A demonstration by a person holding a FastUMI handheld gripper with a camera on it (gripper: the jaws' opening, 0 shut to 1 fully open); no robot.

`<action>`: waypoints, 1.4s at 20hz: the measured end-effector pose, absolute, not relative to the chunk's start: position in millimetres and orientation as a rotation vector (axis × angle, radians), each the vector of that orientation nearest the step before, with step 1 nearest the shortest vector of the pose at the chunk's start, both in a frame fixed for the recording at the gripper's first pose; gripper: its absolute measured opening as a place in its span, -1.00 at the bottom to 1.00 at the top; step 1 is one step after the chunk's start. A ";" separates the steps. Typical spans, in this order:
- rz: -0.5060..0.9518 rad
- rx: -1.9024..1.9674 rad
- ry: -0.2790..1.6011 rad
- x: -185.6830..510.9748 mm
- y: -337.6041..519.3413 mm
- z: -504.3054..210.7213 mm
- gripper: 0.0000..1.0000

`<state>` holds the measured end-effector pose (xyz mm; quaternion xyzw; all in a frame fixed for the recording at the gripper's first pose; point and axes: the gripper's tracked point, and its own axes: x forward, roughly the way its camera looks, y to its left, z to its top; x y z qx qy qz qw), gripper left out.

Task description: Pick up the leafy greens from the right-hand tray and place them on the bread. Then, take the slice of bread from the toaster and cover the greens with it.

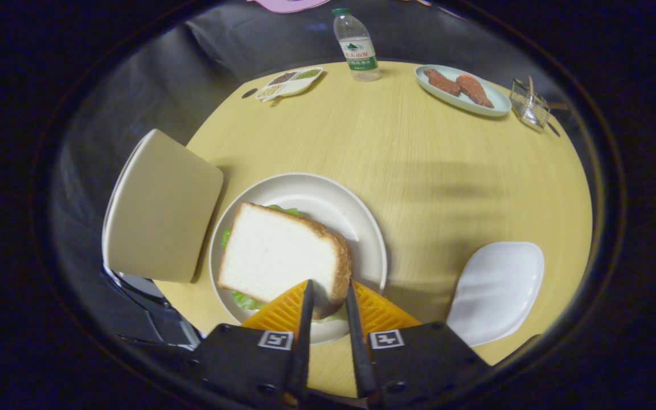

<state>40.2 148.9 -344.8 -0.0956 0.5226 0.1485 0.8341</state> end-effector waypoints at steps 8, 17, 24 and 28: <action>0.253 -0.251 0.767 71.5 147.5 -292.4 0.87; 0.114 -0.154 0.276 122.0 106.0 -111.5 0.98; 0.101 -0.033 0.021 103.3 98.5 -0.6 0.98; 0.070 -0.063 -0.034 59.9 91.7 36.2 0.98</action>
